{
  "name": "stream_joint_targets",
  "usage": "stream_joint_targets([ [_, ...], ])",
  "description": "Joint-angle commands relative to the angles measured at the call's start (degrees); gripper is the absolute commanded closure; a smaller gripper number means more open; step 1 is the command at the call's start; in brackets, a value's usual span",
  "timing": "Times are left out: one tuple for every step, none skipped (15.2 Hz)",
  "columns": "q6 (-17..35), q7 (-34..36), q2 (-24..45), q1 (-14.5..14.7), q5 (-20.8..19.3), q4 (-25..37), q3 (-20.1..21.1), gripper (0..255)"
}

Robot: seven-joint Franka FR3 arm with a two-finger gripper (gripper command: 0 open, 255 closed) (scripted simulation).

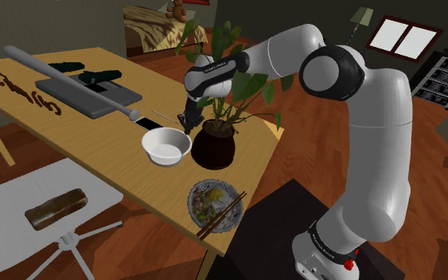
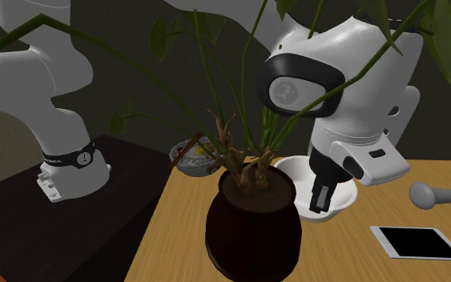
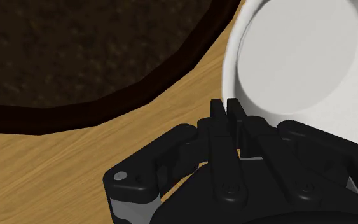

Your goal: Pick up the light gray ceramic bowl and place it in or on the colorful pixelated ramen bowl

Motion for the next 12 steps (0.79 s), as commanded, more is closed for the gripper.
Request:
stream_joint_targets([
  [-3.35,0.18,1.07,0.25,0.09,-0.59,0.16,255],
  [-2.64,-0.24,0.74,0.03,0.23,-1.64,0.18,255],
  [-2.19,0.17,0.86,0.42,0.22,-1.87,0.29,255],
  [-2.31,0.59,2.02,0.73,0.09,-0.49,0.31,255],
  [-0.57,0.58,0.29,0.37,-0.02,0.64,-0.1,255],
  [-0.57,0.58,0.29,0.37,-0.02,0.64,-0.1,0],
  [-10.13,-12.61,6.76,-5.01,3.57,10.93,4.07,0],
  [-19.97,-21.02,14.11,-8.5,4.13,22.4,7.64,0],
  [-19.28,-20.94,14.31,-8.61,3.91,21.94,8.0,0],
  [-18.64,-20.97,14.49,-8.5,3.94,21.51,8.04,0],
  [-18.01,-21.01,14.69,-8.38,3.98,21.1,8.07,0],
  [-17.38,-21.05,14.9,-8.25,4.02,20.7,8.1,0],
])
